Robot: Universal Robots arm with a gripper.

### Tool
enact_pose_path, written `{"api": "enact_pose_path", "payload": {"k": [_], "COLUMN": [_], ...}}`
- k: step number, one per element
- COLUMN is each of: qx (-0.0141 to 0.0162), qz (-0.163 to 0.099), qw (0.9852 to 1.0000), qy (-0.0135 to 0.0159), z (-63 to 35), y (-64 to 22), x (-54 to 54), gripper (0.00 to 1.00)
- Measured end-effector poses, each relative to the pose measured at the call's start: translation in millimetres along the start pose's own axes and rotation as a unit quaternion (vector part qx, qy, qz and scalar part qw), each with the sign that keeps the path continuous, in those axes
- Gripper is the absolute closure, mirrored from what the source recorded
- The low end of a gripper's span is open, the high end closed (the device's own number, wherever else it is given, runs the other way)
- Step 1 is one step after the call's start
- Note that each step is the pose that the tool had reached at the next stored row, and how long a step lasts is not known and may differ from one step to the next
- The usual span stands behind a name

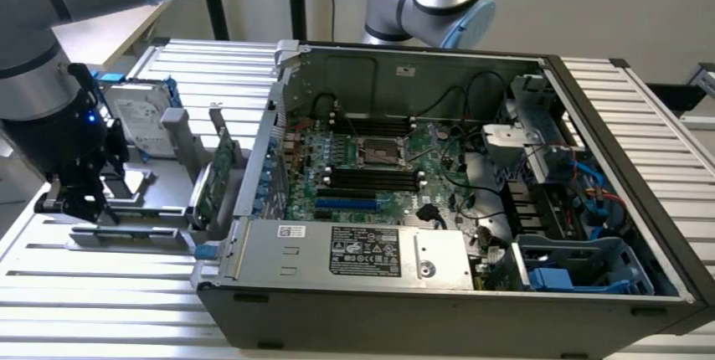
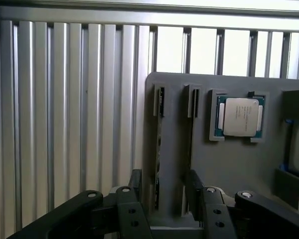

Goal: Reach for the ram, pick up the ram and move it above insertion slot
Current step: 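Pick up the ram and move it above insertion slot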

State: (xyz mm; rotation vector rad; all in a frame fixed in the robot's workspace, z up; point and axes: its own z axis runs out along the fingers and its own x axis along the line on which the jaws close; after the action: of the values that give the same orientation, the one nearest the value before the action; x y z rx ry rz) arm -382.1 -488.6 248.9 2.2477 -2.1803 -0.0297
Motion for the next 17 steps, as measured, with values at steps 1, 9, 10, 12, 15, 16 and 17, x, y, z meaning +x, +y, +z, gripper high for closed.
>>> {"api": "enact_pose_path", "payload": {"k": [1,9,10,12,15,16,17], "qx": [0.0000,-0.0001,0.0000,0.0001,0.0001,0.0002,0.0002], "qz": [0.000,0.000,0.000,0.000,0.000,0.000,0.000], "qw": [1.0000,1.0000,1.0000,1.0000,1.0000,1.0000,1.0000], "qy": [0.0000,-0.0007,-0.0013,-0.0025,-0.0056,-0.0071,-0.0086], "z": [1.8,16.1,18.1,21.7,26.7,28.3,29.7], "y": [0.0,-0.2,-0.2,-0.5,-1.5,-1.8,-2.1], "x": [0.4,4.0,4.6,6.1,8.3,8.9,9.5], "gripper": [0.52,0.52,0.52,0.52,0.52,0.52,0.52]}}
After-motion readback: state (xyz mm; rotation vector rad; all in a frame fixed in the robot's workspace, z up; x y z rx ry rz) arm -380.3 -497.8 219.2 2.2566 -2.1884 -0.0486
